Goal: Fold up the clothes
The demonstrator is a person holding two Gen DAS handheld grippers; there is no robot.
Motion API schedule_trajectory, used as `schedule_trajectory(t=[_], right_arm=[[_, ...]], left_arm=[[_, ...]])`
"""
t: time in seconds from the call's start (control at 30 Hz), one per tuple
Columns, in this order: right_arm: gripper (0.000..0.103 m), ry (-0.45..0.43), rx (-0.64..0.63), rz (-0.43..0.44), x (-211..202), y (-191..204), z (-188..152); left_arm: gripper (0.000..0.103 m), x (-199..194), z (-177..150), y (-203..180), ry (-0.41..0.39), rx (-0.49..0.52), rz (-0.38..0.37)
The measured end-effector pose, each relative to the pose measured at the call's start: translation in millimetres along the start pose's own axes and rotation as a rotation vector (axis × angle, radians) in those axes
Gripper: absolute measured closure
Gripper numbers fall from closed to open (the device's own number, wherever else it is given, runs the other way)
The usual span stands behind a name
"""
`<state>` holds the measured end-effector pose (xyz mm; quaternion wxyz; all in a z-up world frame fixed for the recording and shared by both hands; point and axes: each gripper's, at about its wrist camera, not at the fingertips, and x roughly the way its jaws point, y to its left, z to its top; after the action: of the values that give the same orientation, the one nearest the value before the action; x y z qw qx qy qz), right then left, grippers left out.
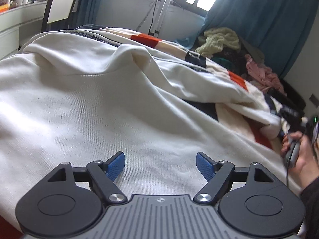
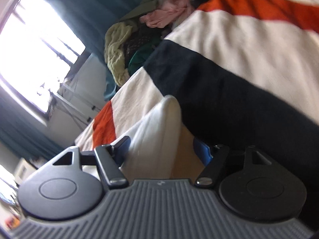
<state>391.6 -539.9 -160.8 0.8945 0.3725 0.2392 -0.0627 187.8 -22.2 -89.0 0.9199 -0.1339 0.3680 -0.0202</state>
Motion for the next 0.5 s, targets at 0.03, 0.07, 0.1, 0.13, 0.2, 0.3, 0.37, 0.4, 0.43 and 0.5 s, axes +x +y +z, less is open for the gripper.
schedule_trajectory(t=[0.03, 0.07, 0.1, 0.13, 0.2, 0.3, 0.37, 0.4, 0.43, 0.5], right_arm=[[0.034, 0.006, -0.063, -0.015, 6, 8, 5], [0.057, 0.014, -0.125, -0.032, 11, 16, 10], [0.08, 0.035, -0.187, -0.059, 15, 23, 15], [0.08, 0.05, -0.243, -0.084, 19, 30, 21], [0.086, 0.033, -0.302, -0.103, 10, 43, 33], [0.087, -0.098, -0.372, -0.06, -25, 67, 59], [0.087, -0.243, -0.447, -0.012, -61, 82, 68], [0.087, -0.322, -0.497, 0.0, -79, 89, 68], [0.087, -0.401, -0.547, 0.013, -97, 96, 69], [0.087, -0.507, -0.61, 0.0, -126, 100, 59]], left_arm=[[0.023, 2, 0, -1, 0.002, 0.004, 0.007], [0.023, 4, 0, -2, 0.005, 0.004, 0.009], [0.023, 5, 0, -2, 0.006, 0.004, 0.008], [0.023, 4, 1, -3, 0.003, 0.005, 0.003], [0.023, -1, 1, -2, -0.009, 0.003, -0.009], [0.023, -14, 2, 0, -0.038, -0.013, -0.029], [0.023, -24, 3, 2, -0.065, -0.021, -0.045], [0.023, -29, 4, 2, -0.078, -0.021, -0.053], [0.023, -33, 4, 3, -0.088, -0.019, -0.06], [0.023, -38, 6, 3, -0.096, -0.02, -0.07]])
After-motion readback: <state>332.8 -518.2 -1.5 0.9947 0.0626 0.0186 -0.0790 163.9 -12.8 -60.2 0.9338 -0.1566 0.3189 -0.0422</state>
